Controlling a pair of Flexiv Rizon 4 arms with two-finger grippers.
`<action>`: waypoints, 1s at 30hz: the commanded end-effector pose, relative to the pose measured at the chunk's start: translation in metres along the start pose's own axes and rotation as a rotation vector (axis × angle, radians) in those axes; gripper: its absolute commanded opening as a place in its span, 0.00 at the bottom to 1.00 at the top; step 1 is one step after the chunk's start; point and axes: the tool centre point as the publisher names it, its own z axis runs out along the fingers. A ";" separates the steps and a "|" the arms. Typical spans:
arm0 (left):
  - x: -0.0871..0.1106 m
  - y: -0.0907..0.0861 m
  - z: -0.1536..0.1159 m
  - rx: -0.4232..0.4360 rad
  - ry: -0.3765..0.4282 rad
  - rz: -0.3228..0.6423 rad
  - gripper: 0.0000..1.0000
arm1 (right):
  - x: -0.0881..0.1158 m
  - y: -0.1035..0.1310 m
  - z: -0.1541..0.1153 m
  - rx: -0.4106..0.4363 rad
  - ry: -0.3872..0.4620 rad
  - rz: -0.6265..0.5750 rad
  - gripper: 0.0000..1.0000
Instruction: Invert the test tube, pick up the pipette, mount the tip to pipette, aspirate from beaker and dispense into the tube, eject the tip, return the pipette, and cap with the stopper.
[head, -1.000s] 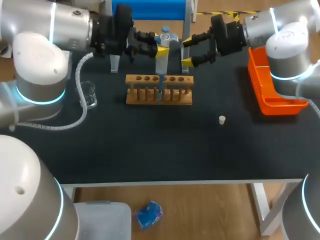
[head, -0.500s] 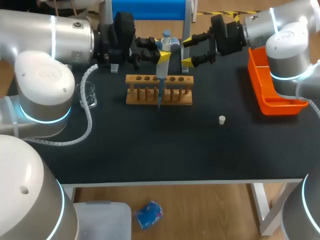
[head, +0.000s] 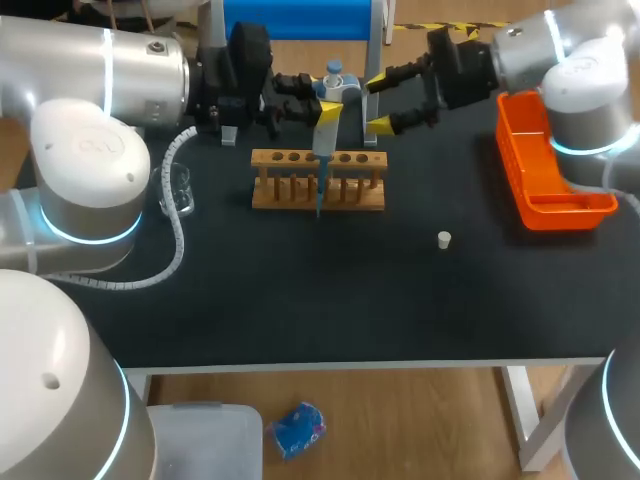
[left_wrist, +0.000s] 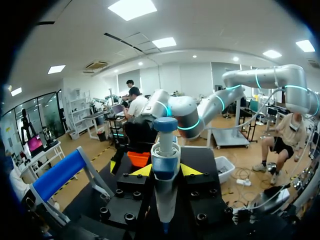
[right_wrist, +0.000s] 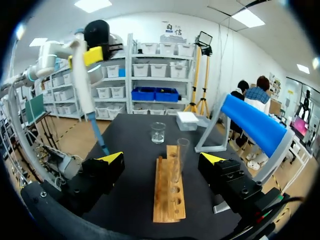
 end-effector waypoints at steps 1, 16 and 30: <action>-0.001 0.000 0.000 0.001 0.002 0.000 0.00 | 0.042 0.014 -0.058 0.003 0.006 -0.027 1.00; -0.001 0.000 0.000 0.001 0.002 0.000 0.00 | 0.128 0.014 -0.029 -0.267 0.020 0.031 1.00; -0.001 0.000 0.000 0.001 0.002 0.000 0.00 | 0.129 0.043 -0.007 -0.344 0.040 -0.047 1.00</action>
